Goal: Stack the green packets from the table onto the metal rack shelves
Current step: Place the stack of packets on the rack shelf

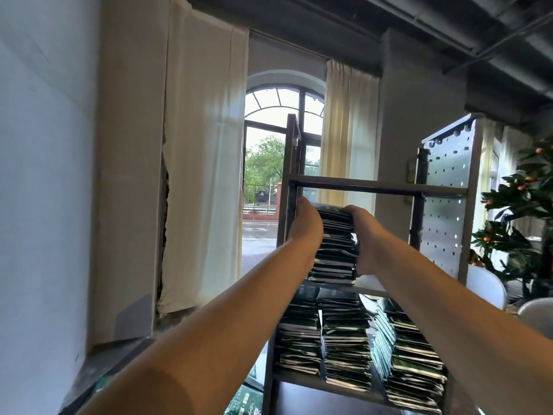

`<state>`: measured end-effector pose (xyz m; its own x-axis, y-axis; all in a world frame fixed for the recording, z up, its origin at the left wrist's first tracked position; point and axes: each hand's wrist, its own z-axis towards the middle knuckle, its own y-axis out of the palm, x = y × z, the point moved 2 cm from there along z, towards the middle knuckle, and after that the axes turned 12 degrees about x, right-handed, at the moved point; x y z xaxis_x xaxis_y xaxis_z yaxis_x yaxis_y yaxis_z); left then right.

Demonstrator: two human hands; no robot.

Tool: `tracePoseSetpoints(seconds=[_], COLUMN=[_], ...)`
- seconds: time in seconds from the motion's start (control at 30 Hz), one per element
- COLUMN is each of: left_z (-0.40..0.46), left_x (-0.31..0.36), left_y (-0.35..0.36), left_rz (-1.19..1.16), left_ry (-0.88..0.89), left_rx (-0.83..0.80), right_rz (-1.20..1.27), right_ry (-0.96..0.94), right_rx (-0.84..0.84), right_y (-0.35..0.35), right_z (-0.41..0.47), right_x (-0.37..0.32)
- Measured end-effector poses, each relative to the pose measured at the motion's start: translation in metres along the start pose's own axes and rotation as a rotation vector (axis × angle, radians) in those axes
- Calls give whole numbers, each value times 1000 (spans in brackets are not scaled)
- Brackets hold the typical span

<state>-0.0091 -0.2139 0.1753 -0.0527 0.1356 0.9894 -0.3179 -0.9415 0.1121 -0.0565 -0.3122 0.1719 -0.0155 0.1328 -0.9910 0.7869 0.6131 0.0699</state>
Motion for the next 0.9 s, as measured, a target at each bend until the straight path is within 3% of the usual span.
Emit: tracePoseSetpoints(seconds=[0.1,0.2,0.27,0.33,0.4,0.43,0.53,0.6,0.7,0.9], left_z=[-15,-38,-51,-52,-41,-31,-13,-7,-2,4], left_x=[6,6,-1,-6,-7,-10,-27,-41,-49,-52], left_y=[-7,-26,-44,-70,-87,-92,-89,-85,-83,-89], left_rz=[340,649,709,606,513,497,438,428,450,439], left_ry=[181,478,696,837,806,708,376,376,467,465], left_rx=[59,-13,38,223,340,302,-25,-131,-107,-118], right_rz=[8,3,-5,-8,-4,4,-5,-35,-88,-237], right_ry=[9,12,-6,-15,-25,-22,-13,-32,-81,-120], right_rx=[-1,10,7,-15,-29,-32,-45,-40,-24,2], right_y=[-1,-1,-1,3,6,8,19,28,38,30], right_z=[4,6,7,8,6,6,3,2,-4,-4], right_x=[2,4,3,4,4,4,6,5,-1,-17])
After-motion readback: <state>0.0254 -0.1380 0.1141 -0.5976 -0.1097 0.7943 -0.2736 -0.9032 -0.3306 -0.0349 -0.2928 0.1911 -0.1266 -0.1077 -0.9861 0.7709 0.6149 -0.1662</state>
